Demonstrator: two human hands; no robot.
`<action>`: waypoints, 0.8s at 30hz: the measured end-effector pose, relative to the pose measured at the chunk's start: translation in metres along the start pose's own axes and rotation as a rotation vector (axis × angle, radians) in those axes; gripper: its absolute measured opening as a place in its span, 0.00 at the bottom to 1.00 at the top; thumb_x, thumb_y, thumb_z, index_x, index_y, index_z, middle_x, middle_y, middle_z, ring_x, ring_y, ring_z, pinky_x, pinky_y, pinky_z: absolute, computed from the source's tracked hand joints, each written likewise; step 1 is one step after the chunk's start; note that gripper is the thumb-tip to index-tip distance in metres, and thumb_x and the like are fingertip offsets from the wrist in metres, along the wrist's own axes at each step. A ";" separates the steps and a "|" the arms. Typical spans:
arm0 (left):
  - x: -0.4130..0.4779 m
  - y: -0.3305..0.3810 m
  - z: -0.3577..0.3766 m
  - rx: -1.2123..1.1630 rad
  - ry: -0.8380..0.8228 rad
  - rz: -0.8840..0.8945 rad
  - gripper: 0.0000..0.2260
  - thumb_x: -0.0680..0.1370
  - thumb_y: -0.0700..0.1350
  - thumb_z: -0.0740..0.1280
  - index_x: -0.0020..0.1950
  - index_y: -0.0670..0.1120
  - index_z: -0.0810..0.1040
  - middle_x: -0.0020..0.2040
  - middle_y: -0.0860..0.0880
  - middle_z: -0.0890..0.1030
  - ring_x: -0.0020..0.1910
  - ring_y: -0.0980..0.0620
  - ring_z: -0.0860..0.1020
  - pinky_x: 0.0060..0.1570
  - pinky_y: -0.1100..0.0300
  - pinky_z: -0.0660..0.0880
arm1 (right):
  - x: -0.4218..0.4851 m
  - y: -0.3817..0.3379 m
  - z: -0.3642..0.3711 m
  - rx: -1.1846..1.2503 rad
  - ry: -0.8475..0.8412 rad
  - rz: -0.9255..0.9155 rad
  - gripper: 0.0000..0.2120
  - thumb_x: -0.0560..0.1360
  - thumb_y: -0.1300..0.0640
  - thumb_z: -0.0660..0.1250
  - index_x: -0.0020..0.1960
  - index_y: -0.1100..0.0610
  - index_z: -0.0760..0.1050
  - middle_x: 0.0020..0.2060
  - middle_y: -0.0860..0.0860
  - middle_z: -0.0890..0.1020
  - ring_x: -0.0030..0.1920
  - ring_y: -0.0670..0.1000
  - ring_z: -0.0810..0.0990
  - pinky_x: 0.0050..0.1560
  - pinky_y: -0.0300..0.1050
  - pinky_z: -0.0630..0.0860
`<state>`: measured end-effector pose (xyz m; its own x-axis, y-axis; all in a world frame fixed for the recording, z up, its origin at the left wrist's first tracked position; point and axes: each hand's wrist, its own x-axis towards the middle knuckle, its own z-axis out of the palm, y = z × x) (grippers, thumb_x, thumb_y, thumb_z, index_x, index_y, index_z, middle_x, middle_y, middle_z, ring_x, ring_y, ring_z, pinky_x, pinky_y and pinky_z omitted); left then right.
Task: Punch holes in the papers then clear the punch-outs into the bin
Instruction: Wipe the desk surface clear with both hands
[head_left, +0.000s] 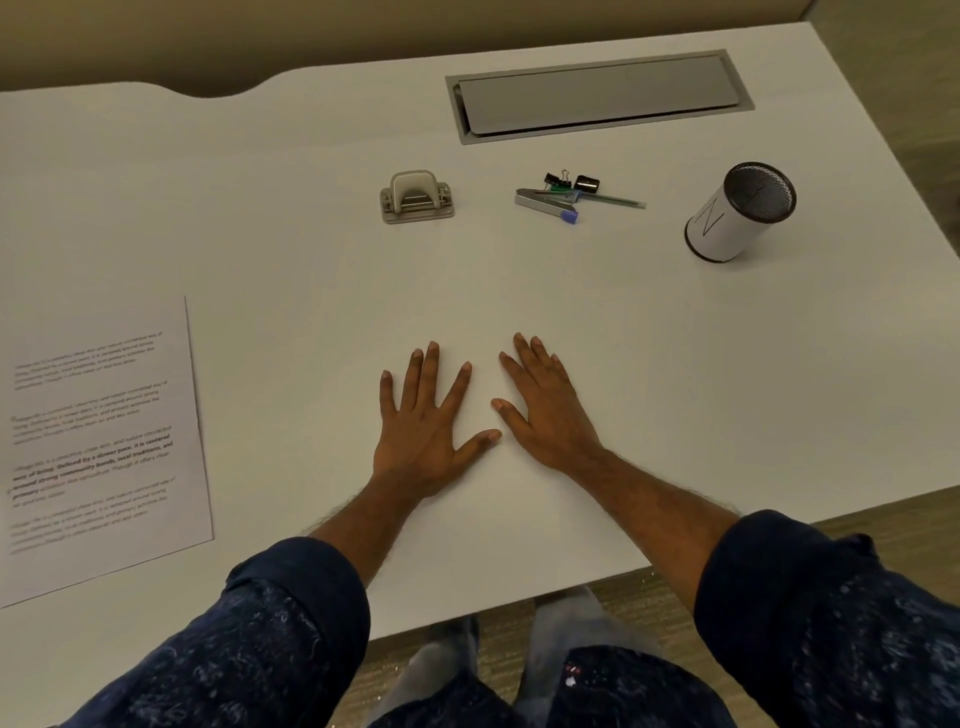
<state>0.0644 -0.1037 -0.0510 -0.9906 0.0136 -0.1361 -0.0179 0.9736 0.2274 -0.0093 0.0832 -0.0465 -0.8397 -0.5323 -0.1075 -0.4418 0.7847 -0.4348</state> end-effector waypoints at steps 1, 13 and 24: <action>0.000 0.001 0.000 0.012 -0.004 0.007 0.39 0.75 0.75 0.44 0.81 0.55 0.46 0.81 0.45 0.39 0.79 0.46 0.36 0.75 0.35 0.42 | 0.000 0.000 0.000 -0.002 0.000 -0.001 0.29 0.80 0.46 0.57 0.78 0.54 0.54 0.79 0.52 0.49 0.79 0.50 0.43 0.78 0.49 0.43; -0.001 0.007 -0.008 0.015 -0.047 -0.021 0.36 0.77 0.72 0.41 0.81 0.55 0.45 0.81 0.45 0.38 0.79 0.47 0.34 0.75 0.39 0.37 | 0.000 -0.002 -0.004 0.048 0.010 0.002 0.29 0.80 0.47 0.58 0.77 0.55 0.56 0.79 0.52 0.51 0.79 0.50 0.44 0.78 0.48 0.42; 0.025 -0.018 -0.050 -1.297 0.290 -0.555 0.12 0.78 0.46 0.70 0.60 0.45 0.82 0.57 0.50 0.83 0.60 0.50 0.80 0.60 0.63 0.76 | 0.002 -0.005 -0.014 0.252 0.148 -0.016 0.19 0.78 0.56 0.66 0.68 0.59 0.73 0.71 0.53 0.71 0.76 0.52 0.60 0.76 0.47 0.55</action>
<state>0.0328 -0.1320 -0.0098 -0.8040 -0.4912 -0.3351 -0.3553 -0.0551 0.9331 -0.0132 0.0830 -0.0324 -0.8784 -0.4774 0.0244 -0.3783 0.6632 -0.6458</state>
